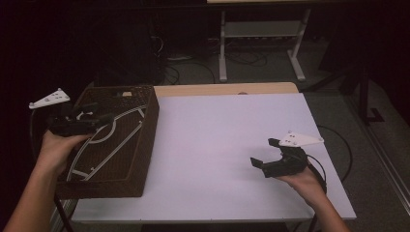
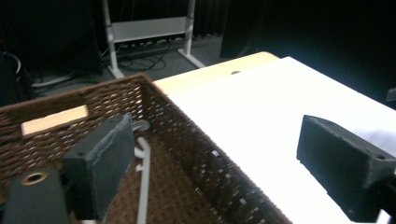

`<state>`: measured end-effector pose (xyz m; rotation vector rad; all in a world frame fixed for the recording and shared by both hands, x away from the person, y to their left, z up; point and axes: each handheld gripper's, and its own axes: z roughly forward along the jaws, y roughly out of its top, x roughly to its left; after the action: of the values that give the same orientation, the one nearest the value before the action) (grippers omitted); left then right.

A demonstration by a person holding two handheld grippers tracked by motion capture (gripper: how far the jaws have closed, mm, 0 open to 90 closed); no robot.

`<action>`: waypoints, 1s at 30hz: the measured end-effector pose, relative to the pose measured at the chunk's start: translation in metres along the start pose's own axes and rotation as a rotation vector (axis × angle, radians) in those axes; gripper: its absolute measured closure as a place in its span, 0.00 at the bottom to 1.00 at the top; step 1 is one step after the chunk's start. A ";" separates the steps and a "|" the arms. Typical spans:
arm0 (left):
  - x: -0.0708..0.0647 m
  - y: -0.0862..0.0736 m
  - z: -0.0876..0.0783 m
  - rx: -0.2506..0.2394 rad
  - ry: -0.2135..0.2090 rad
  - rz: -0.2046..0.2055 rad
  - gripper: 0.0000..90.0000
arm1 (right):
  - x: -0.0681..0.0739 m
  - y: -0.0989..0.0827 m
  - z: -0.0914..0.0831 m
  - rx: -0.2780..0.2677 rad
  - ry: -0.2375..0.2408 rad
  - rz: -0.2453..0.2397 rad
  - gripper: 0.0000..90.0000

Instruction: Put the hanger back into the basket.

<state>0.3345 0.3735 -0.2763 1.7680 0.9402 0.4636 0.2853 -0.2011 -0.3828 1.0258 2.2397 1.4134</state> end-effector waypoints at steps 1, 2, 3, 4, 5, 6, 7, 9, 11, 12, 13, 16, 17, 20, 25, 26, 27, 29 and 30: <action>-0.005 -0.001 0.002 -0.009 -0.010 -0.004 0.11 | 0.000 0.001 0.000 -0.001 0.000 -0.001 0.04; -0.007 -0.001 0.003 -0.008 -0.016 0.002 0.11 | 0.000 0.003 -0.001 -0.004 -0.001 -0.002 0.04; -0.011 -0.002 0.005 -0.017 -0.019 0.001 0.10 | -0.001 0.004 -0.002 -0.008 -0.002 -0.004 0.04; -0.015 -0.002 0.007 -0.023 -0.031 0.007 0.09 | 0.000 0.006 -0.002 -0.013 0.001 -0.002 0.04; -0.019 -0.002 0.009 -0.030 -0.042 0.006 0.08 | 0.000 0.009 -0.003 -0.019 0.003 -0.007 0.04; -0.024 -0.003 0.011 -0.033 -0.050 0.012 0.08 | 0.000 0.011 -0.003 -0.026 0.004 -0.010 0.04; -0.027 -0.003 0.012 -0.034 -0.055 0.022 0.07 | 0.000 0.013 -0.003 -0.030 0.005 -0.010 0.04; -0.037 -0.004 0.017 -0.036 -0.079 0.029 0.04 | 0.000 0.016 -0.003 -0.040 0.010 -0.013 0.03; -0.045 -0.005 0.021 -0.043 -0.096 0.037 0.03 | 0.000 0.020 -0.002 -0.052 0.011 -0.021 0.03; -0.049 -0.006 0.023 -0.045 -0.105 0.044 0.03 | 0.001 0.022 -0.002 -0.057 0.010 -0.020 0.03; -0.054 -0.007 0.026 -0.052 -0.113 0.042 0.03 | 0.001 0.023 -0.002 -0.062 0.011 -0.021 0.03; -0.067 -0.010 0.034 -0.064 -0.152 0.047 0.03 | 0.000 0.028 -0.001 -0.074 0.013 -0.021 0.03; -0.071 -0.010 0.036 -0.067 -0.160 0.055 0.03 | 0.001 0.029 -0.001 -0.079 0.013 -0.022 0.03; -0.081 -0.013 0.044 -0.076 -0.189 0.060 0.03 | 0.001 0.032 0.000 -0.095 0.016 -0.021 0.02; -0.090 -0.020 0.057 -0.081 -0.221 0.055 0.03 | 0.000 0.039 -0.001 -0.127 0.022 -0.026 0.01; -0.092 -0.021 0.059 -0.086 -0.228 0.054 0.03 | 0.000 0.040 -0.002 -0.130 0.022 -0.020 0.01; -0.093 -0.023 0.061 -0.093 -0.235 0.050 0.03 | 0.000 0.042 -0.002 -0.136 0.021 -0.024 0.00; -0.096 -0.026 0.064 -0.093 -0.247 0.051 0.03 | -0.001 0.045 -0.002 -0.144 0.023 -0.020 0.00; -0.097 -0.027 0.065 -0.096 -0.247 0.049 0.03 | -0.001 0.046 -0.002 -0.151 0.024 -0.021 0.00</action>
<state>0.3089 0.2624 -0.3146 1.7183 0.6916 0.3069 0.3033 -0.1915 -0.3415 0.9381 2.1161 1.5666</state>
